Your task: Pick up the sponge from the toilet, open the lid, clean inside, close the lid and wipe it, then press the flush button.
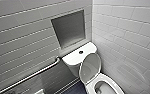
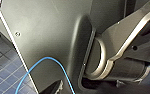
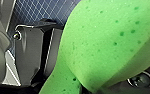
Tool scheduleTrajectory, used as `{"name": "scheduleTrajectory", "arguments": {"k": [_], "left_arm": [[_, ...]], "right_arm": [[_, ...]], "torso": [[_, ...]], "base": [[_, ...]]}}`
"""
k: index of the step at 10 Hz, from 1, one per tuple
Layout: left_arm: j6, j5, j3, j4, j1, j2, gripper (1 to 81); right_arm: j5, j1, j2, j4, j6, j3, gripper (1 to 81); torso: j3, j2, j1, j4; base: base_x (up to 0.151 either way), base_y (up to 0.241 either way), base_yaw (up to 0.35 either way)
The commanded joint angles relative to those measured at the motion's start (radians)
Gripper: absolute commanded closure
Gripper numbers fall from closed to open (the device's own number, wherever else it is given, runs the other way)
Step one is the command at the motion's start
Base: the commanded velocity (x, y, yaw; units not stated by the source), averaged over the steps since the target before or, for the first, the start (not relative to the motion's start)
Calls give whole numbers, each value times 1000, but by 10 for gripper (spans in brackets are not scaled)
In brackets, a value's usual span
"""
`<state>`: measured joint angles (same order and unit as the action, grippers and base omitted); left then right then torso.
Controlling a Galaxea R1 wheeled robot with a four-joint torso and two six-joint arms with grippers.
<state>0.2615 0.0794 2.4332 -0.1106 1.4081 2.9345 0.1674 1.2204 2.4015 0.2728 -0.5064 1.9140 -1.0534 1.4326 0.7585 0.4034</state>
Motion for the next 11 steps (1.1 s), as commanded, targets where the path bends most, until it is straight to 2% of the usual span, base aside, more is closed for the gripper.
{"name": "scheduleTrajectory", "arguments": {"k": [1,4,5,6,7,9,11], "left_arm": [[4,97,-159,-49,-99,-92,10],[4,180,-249,-156,-238,-133,10],[4,195,-249,-223,-299,-144,10],[4,213,-249,-284,-364,-159,10],[4,249,-250,-328,-433,-171,10],[4,292,-250,-385,-526,-184,10],[4,296,-250,-458,-597,-191,10]], "right_arm": [[-11,4,-48,-14,-1,-14,811],[-77,52,-49,-14,0,19,811],[-92,70,-49,-9,0,22,811],[-112,86,-51,-6,2,22,811],[-127,103,-51,-4,3,23,811],[-160,146,-48,-3,9,37,811],[-247,208,-14,-1,14,106,811]], "torso": [[47,0,0,-88],[93,0,0,-192],[59,0,0,-134],[66,0,-1,-166],[70,0,-1,-184],[72,0,-1,-190],[72,0,-1,-190]], "base": [[0,0,0],[0,0,0],[0,0,0],[0,0,0],[0,0,0],[0,0,0],[0,0,0]]}}
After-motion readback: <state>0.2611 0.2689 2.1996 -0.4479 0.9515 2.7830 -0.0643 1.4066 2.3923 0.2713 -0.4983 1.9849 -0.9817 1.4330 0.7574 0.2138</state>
